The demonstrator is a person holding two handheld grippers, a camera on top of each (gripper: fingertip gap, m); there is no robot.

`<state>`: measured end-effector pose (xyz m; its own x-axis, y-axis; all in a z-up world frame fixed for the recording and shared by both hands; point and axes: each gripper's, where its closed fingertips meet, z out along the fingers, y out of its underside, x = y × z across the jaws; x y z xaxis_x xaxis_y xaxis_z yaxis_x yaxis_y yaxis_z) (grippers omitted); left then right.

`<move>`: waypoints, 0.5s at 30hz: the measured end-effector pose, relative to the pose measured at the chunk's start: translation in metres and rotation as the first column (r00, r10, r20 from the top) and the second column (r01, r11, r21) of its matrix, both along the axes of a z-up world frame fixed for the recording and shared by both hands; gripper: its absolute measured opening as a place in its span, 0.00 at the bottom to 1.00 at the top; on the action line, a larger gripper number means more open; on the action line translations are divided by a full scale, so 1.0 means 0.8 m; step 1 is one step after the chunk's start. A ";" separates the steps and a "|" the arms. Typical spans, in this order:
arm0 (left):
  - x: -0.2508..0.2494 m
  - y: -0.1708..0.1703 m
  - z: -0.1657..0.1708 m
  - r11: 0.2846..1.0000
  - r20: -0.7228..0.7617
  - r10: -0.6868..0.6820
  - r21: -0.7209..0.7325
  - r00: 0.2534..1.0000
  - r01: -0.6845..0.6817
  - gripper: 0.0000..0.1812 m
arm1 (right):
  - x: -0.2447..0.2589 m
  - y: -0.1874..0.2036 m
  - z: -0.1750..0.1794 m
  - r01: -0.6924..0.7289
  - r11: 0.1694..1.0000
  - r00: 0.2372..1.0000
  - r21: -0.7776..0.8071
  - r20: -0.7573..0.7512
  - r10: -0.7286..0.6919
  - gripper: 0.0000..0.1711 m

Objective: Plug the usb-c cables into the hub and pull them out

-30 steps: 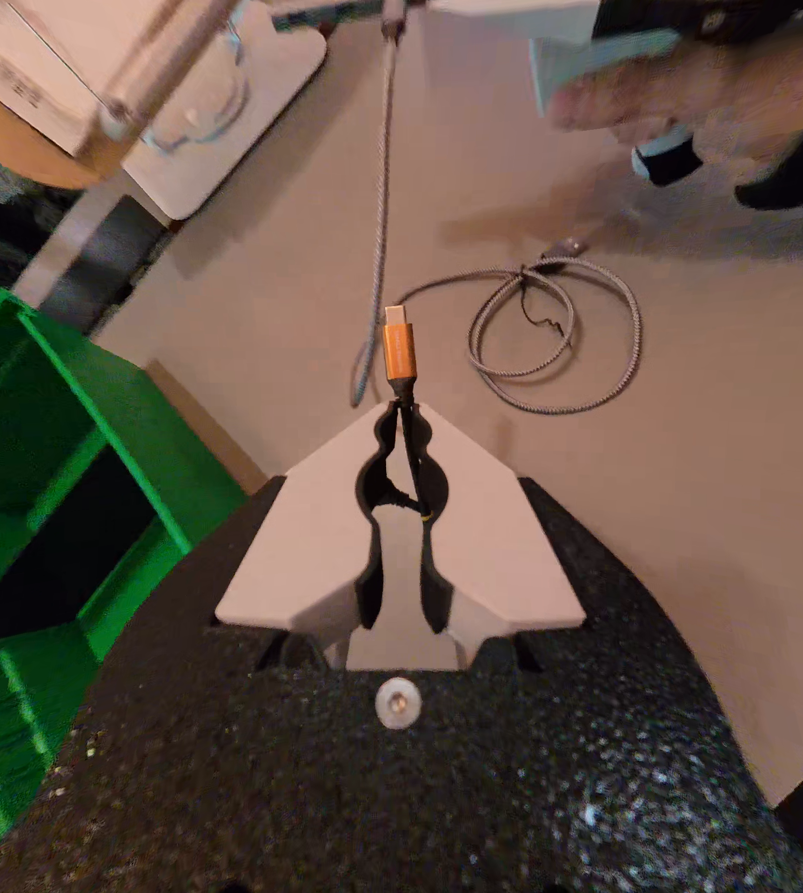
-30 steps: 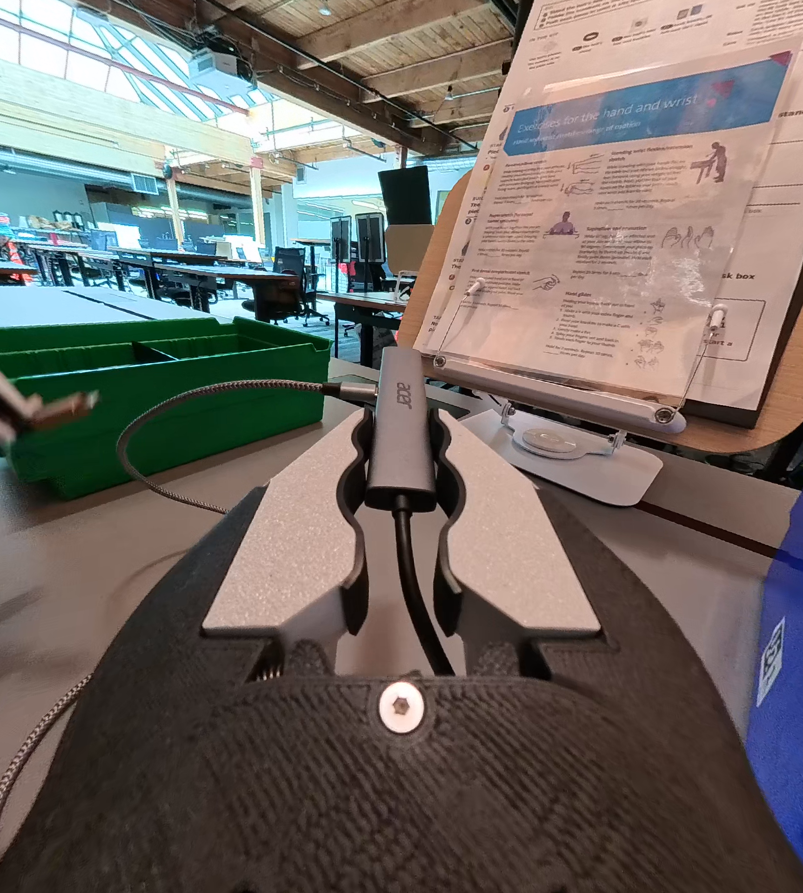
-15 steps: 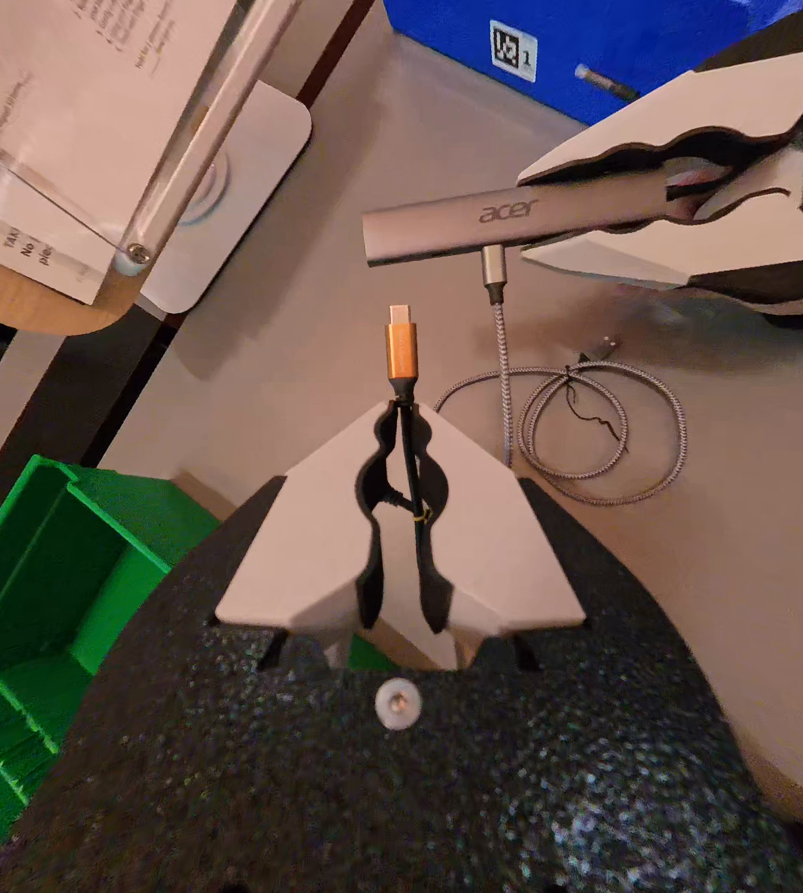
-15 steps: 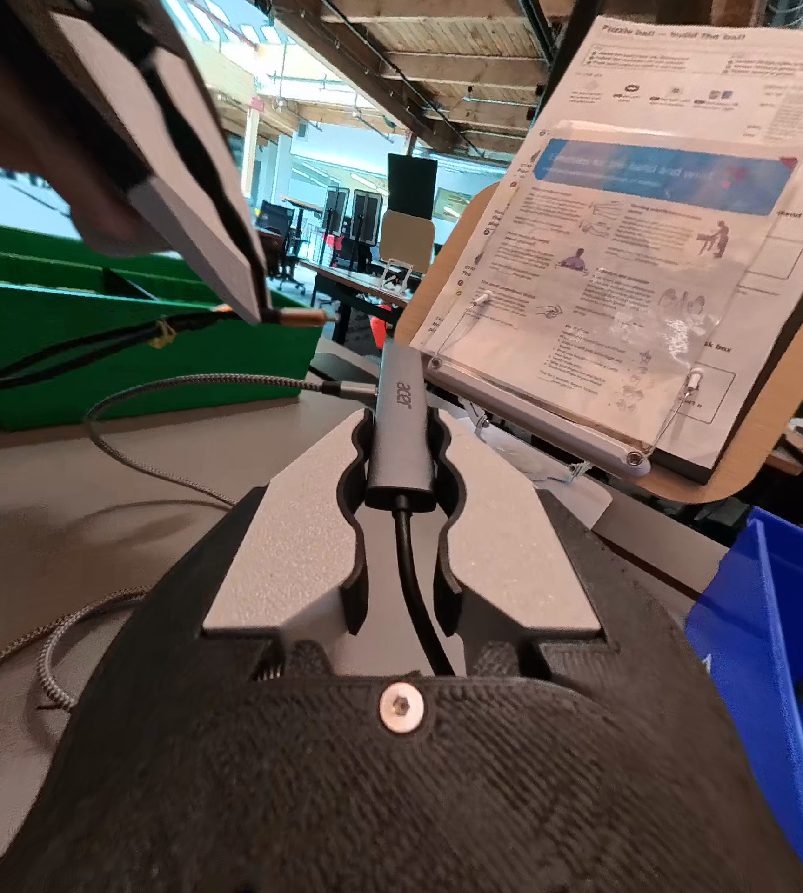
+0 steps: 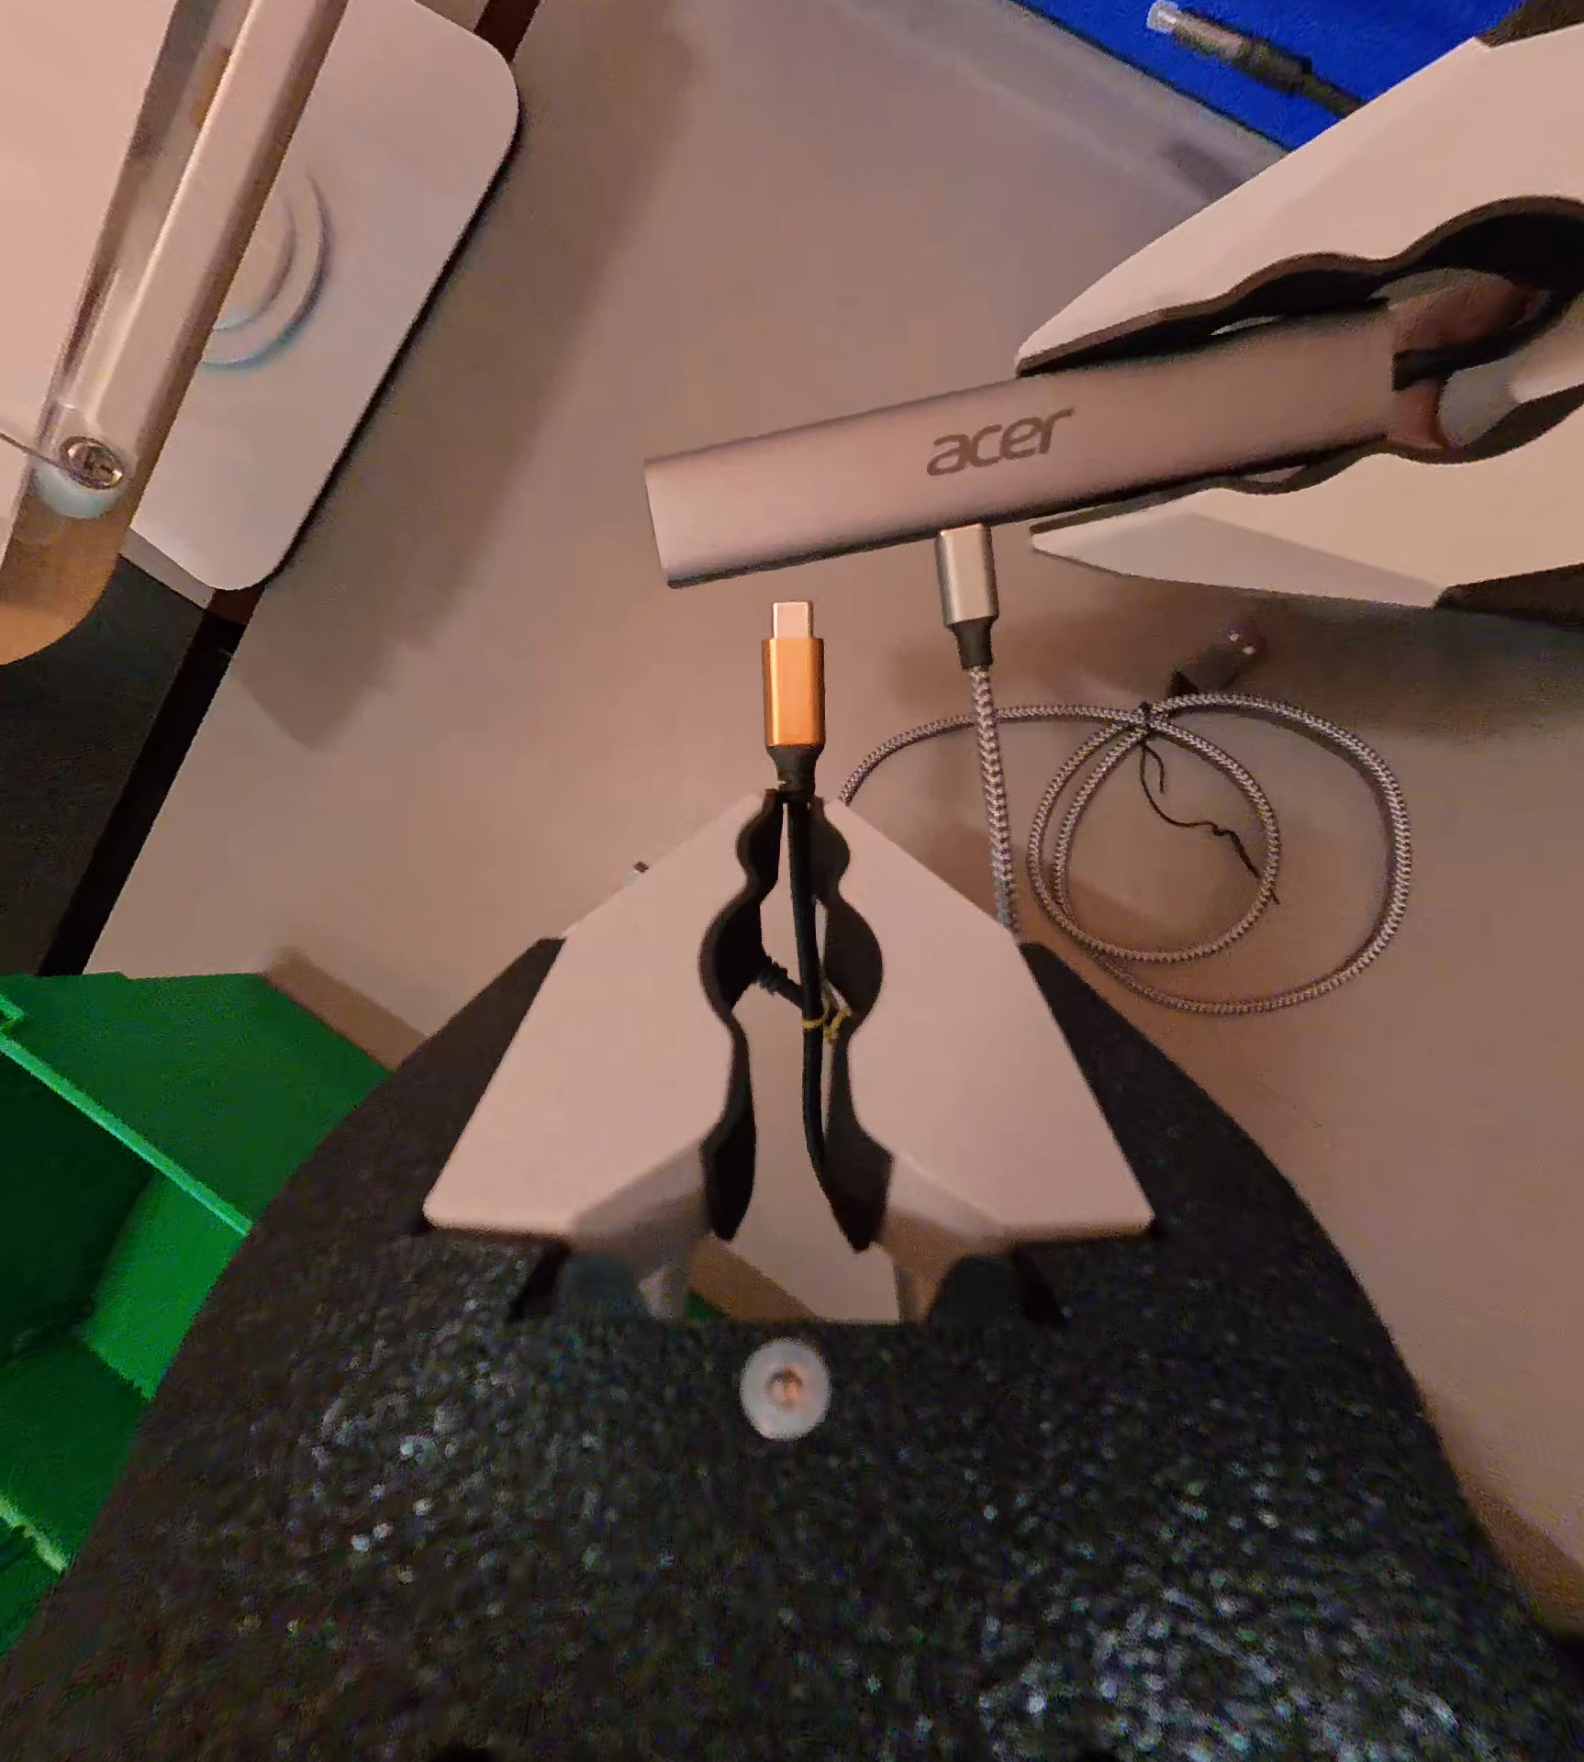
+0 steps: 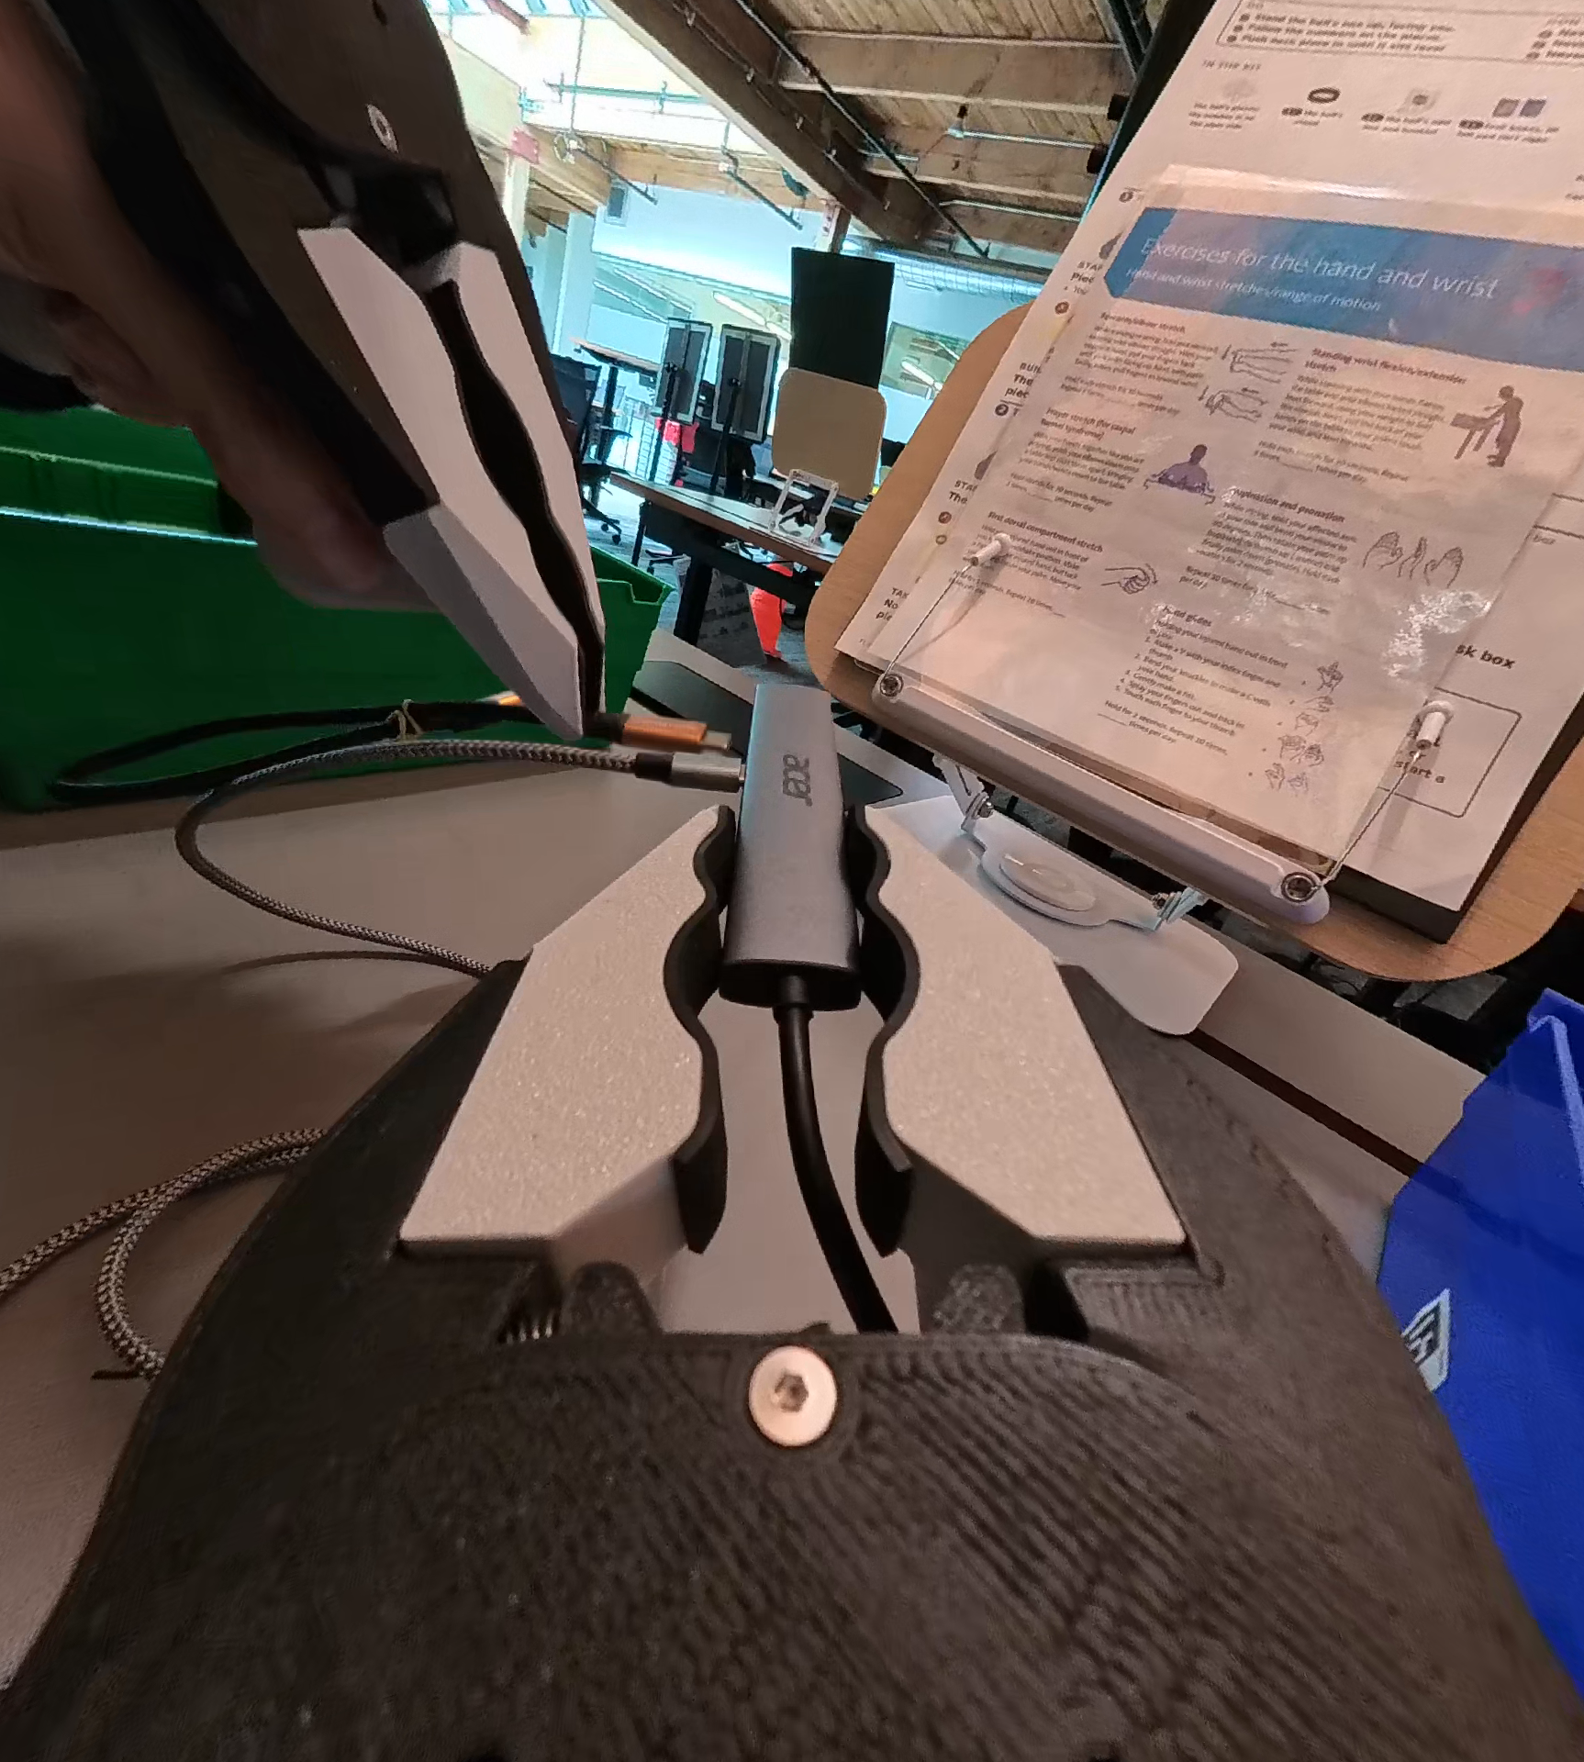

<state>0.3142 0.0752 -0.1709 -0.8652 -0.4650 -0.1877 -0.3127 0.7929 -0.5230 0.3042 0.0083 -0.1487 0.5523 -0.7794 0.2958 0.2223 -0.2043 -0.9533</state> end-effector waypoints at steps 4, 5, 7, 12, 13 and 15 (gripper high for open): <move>0.007 0.006 0.007 0.999 0.027 0.040 -0.013 0.999 -0.040 0.02 | 0.000 0.000 -0.001 -0.002 1.000 1.000 0.006 -0.004 0.002 0.13; 0.008 0.007 0.007 0.999 0.029 0.045 -0.019 0.999 -0.045 0.02 | 0.000 0.000 -0.001 -0.004 1.000 1.000 0.005 -0.003 0.004 0.13; 0.009 0.007 0.008 0.998 0.028 0.053 -0.031 0.998 -0.052 0.01 | -0.002 0.003 -0.001 -0.012 1.000 1.000 0.002 -0.003 0.012 0.13; 0.011 0.007 0.007 0.998 0.040 0.056 -0.023 0.998 -0.055 0.02 | -0.003 0.003 0.001 -0.006 1.000 1.000 0.003 0.006 0.006 0.13; 0.011 0.006 0.007 0.998 0.040 0.053 -0.025 0.998 -0.052 0.02 | -0.003 0.003 0.002 -0.001 1.000 1.000 0.003 0.009 0.001 0.13; 0.012 0.008 0.008 0.998 0.046 0.060 -0.018 0.997 -0.060 0.01 | -0.002 0.004 0.001 0.001 1.000 1.000 -0.002 0.006 -0.001 0.13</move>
<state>0.3234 0.0814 -0.1649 -0.8260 -0.5193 -0.2191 -0.3341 0.7643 -0.5515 0.3023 0.0115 -0.1480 0.5495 -0.7793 0.3012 0.2281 -0.2068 -0.9514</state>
